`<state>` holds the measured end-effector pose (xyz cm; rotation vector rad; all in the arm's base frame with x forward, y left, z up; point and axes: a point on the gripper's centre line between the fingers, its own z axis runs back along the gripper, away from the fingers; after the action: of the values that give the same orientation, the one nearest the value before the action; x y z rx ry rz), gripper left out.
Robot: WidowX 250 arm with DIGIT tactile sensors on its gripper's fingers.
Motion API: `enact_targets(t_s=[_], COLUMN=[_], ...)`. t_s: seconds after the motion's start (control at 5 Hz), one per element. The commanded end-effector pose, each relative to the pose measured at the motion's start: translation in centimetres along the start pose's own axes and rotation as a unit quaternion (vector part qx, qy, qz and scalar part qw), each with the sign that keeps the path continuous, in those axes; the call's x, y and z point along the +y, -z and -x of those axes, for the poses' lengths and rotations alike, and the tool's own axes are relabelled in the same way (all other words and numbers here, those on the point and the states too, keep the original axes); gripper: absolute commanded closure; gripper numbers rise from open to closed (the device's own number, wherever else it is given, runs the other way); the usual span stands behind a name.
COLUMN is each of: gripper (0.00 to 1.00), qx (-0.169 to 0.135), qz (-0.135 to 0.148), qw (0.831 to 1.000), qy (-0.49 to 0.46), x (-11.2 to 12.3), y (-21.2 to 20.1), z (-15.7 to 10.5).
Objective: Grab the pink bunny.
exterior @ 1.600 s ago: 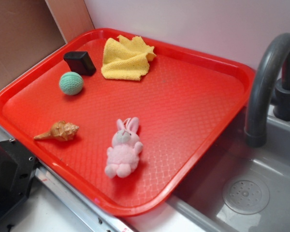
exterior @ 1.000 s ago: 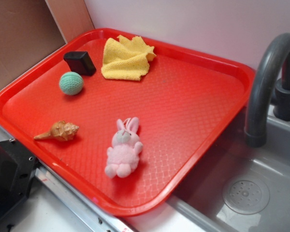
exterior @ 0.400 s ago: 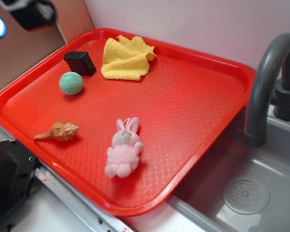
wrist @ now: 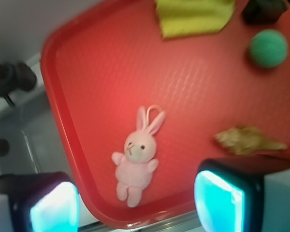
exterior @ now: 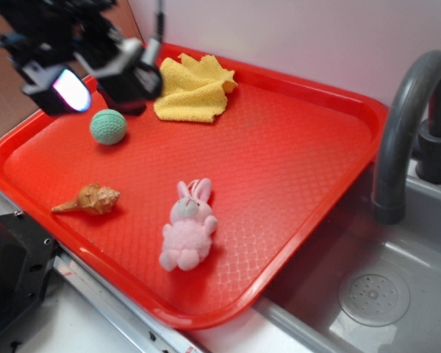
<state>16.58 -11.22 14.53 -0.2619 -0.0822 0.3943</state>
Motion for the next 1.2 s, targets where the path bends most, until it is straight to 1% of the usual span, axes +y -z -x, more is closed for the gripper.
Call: enact_targets(t_s=[0.0, 0.2, 0.6, 0.8, 1.0], gripper=[0.0, 0.0, 0.0, 0.0, 0.0], qx=[0.012, 0.034, 0.07, 0.081, 0.082], qz=[-0.009, -0.038, -0.077, -0.086, -0.095], qw=[1.0, 0.999, 0.994, 0.993, 0.992], qy=[0.013, 0.017, 0.012, 0.005, -0.002], x=[-1.8, -1.9, -1.1, -0.5, 0.1], y=[3.8, 6.4, 11.0, 12.4, 13.0], z=[0.2, 0.6, 1.7, 2.0, 2.1])
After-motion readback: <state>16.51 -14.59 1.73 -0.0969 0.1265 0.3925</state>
